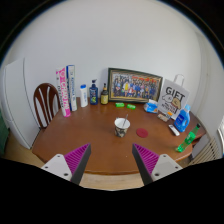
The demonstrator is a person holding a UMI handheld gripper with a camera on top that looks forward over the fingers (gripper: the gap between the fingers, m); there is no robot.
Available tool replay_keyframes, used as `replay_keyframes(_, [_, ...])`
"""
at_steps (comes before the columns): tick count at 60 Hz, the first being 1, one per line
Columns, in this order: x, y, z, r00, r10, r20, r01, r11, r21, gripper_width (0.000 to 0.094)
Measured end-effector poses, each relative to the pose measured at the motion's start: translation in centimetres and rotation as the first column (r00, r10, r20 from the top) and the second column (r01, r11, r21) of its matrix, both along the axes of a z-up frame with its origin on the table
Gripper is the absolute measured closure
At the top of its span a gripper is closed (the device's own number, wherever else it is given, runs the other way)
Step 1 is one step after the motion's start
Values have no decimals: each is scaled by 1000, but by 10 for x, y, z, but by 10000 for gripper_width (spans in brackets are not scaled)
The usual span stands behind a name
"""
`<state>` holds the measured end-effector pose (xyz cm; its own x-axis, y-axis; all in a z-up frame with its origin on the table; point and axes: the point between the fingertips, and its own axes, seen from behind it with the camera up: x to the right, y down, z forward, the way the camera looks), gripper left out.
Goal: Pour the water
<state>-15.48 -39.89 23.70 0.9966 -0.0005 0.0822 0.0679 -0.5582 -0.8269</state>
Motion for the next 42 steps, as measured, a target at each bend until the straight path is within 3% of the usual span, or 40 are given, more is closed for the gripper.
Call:
replay_keyframes(18, [104,-12,-15,995,-95,-18,96,995,6,81])
replay_keyframes(42, [354,-18,-75,978,-205,-40,208,974,85,75])
